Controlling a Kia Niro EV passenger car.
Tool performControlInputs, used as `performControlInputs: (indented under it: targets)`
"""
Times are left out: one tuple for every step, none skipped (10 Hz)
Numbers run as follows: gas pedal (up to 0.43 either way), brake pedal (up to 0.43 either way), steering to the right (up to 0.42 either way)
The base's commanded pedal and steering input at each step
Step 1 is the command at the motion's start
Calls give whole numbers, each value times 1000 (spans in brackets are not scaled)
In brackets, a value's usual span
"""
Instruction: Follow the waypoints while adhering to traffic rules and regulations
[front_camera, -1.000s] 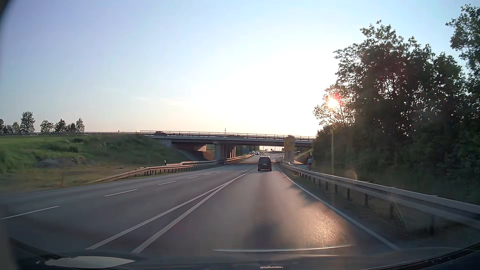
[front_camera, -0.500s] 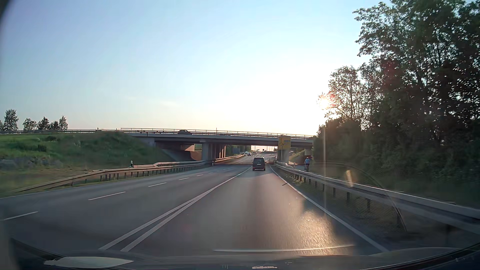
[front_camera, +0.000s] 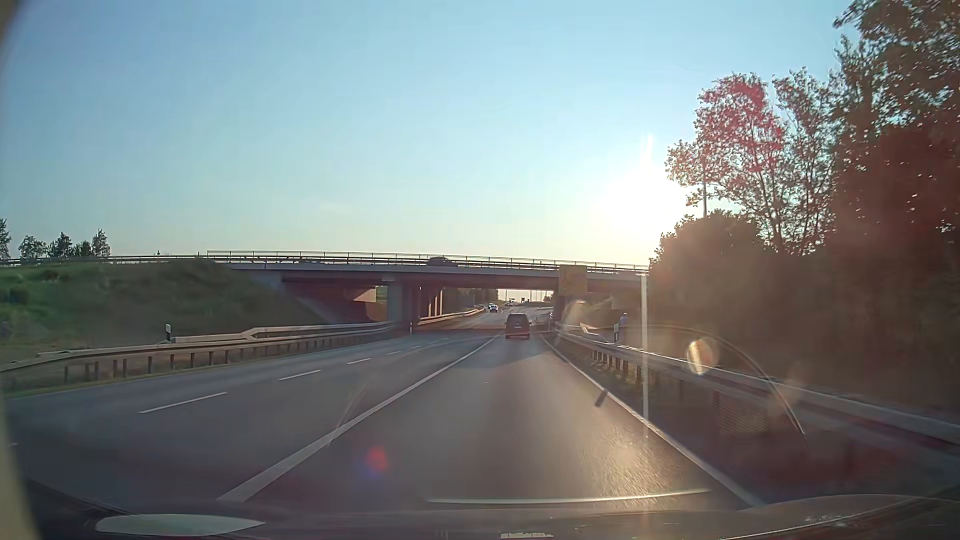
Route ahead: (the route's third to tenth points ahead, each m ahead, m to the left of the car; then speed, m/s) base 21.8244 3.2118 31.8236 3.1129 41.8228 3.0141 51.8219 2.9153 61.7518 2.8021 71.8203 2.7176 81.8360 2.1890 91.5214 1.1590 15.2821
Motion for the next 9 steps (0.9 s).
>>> performControlInputs:
  targets:
    - [390, 18, 0]
    - [398, 18, 0]
    - [398, 18, 0]
    - [398, 18, 0]
    - [398, 18, 0]
    - [398, 18, 1]
    - [398, 18, 5]
    - [398, 18, 6]
    - [398, 18, 5]
